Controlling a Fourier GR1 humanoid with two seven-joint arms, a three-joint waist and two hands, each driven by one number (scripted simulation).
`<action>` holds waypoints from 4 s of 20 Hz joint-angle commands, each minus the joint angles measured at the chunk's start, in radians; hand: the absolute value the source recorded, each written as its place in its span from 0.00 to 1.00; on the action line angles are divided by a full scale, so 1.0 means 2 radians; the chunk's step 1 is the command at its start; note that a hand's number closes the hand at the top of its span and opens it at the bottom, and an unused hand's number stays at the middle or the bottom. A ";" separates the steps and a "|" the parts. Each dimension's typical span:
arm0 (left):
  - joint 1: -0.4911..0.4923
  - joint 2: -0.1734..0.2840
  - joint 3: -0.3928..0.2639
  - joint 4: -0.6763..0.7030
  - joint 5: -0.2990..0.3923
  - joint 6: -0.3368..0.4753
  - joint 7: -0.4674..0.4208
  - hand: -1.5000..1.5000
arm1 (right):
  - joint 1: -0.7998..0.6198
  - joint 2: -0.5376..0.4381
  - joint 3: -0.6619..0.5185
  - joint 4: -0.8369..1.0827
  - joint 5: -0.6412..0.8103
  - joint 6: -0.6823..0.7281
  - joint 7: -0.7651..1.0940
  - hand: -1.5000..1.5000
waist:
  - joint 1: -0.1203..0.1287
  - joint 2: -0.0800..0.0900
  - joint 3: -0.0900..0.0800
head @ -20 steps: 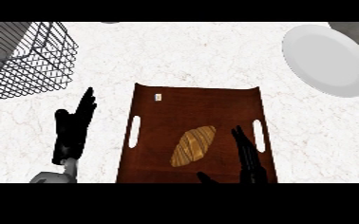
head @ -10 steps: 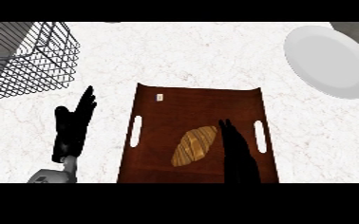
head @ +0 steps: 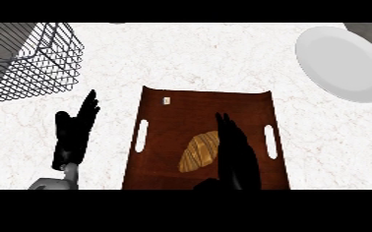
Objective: Pick the croissant from the tray and place it in the plate
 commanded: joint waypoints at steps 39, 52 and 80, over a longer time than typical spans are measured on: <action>0.002 -0.050 0.034 -0.004 -0.056 -0.037 -0.010 0.50 | -0.150 -0.149 -0.146 0.182 -0.100 0.007 -0.238 1.00 | 0.007 0.004 0.002; -0.004 -0.062 0.037 0.004 -0.056 -0.030 -0.001 0.50 | -0.281 -0.268 -0.313 0.343 -0.140 -0.084 -0.484 1.00 | 0.003 0.002 0.001; -0.010 -0.068 0.033 0.004 -0.068 -0.046 -0.001 0.50 | -0.422 -0.350 -0.433 0.793 -0.104 -0.102 -0.604 1.00 | 0.029 0.014 0.002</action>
